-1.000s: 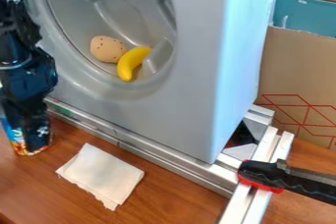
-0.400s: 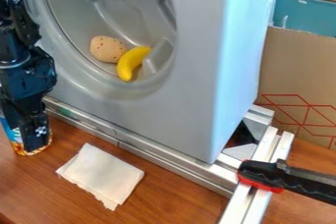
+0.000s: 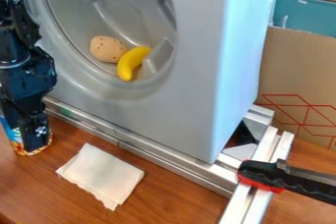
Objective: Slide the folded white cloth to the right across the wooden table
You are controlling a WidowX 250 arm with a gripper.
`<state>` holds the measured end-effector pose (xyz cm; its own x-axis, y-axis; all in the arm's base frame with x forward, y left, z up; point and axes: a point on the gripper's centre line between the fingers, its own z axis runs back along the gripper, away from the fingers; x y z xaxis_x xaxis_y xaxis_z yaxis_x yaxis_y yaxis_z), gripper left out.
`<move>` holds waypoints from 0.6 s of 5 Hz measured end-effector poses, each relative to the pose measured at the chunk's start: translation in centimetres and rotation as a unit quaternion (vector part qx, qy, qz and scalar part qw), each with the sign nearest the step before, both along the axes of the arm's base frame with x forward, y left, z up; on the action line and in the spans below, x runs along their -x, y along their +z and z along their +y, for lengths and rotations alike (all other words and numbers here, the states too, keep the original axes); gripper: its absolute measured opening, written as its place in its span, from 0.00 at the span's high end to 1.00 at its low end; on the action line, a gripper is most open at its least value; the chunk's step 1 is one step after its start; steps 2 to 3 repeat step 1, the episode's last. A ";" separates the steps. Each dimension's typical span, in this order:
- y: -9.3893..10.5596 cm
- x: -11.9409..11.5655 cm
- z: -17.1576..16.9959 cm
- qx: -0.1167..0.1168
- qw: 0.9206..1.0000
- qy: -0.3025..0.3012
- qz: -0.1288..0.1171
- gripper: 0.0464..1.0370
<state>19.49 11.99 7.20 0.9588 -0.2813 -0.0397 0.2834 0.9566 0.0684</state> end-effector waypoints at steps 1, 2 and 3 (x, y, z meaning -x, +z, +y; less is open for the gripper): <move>0.0 0.0 0.0 0.000 1.000 0.000 0.000 0.04; 0.0 0.0 0.0 0.000 1.000 0.000 0.000 0.04; 0.0 0.0 0.0 0.000 1.000 0.000 0.000 0.04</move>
